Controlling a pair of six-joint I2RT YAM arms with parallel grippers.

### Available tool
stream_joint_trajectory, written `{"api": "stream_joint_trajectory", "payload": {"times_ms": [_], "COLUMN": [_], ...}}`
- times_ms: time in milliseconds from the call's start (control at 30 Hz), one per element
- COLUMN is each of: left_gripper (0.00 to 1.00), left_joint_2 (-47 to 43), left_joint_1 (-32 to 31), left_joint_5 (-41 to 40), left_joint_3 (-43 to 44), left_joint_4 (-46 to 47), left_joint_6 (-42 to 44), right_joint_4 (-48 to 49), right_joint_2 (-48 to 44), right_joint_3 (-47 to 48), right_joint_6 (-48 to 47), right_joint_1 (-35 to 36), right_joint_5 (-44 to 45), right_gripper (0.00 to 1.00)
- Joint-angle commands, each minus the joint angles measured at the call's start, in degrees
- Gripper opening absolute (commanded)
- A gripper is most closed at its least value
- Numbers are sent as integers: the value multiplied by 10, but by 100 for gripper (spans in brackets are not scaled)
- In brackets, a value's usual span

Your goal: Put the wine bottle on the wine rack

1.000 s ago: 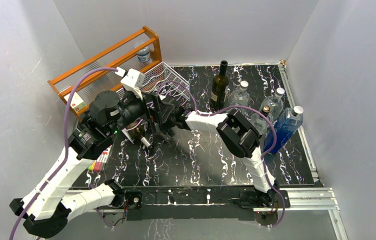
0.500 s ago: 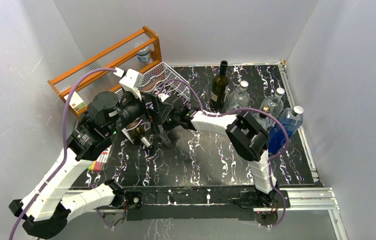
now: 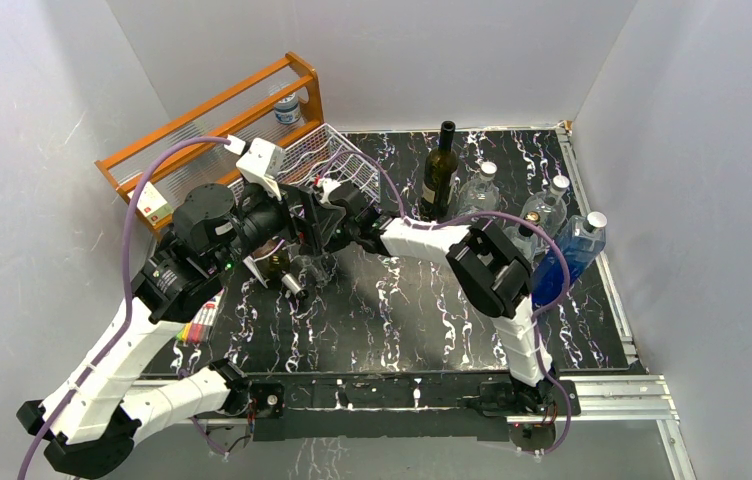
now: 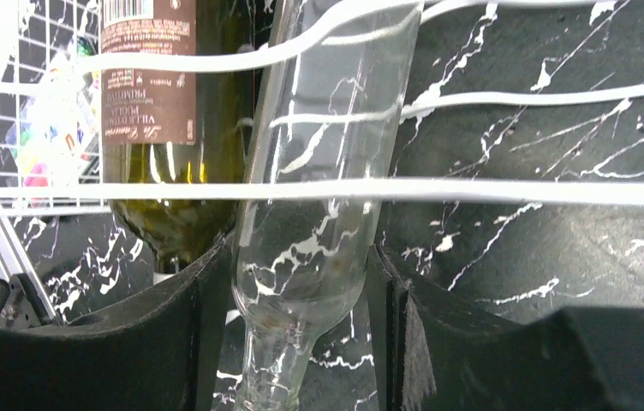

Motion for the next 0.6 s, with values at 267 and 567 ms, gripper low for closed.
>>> {"api": "stream_joint_trajectory", "payload": {"times_ms": [267,567], "left_gripper": [98,98], "left_joint_2": [-8,-6], "left_joint_1": [2,2], "left_joint_5": [-4,-9], "left_joint_3": [6,6], "left_joint_4": [4,3], "left_joint_6": [8,12], "right_joint_4": [99,84], "right_joint_2": [16,-49], "right_joint_3": [29,-35], "right_joint_6": [34,27], "right_joint_1": [-21,-24], "right_joint_5": [-13,8], "right_gripper": [80,97]}}
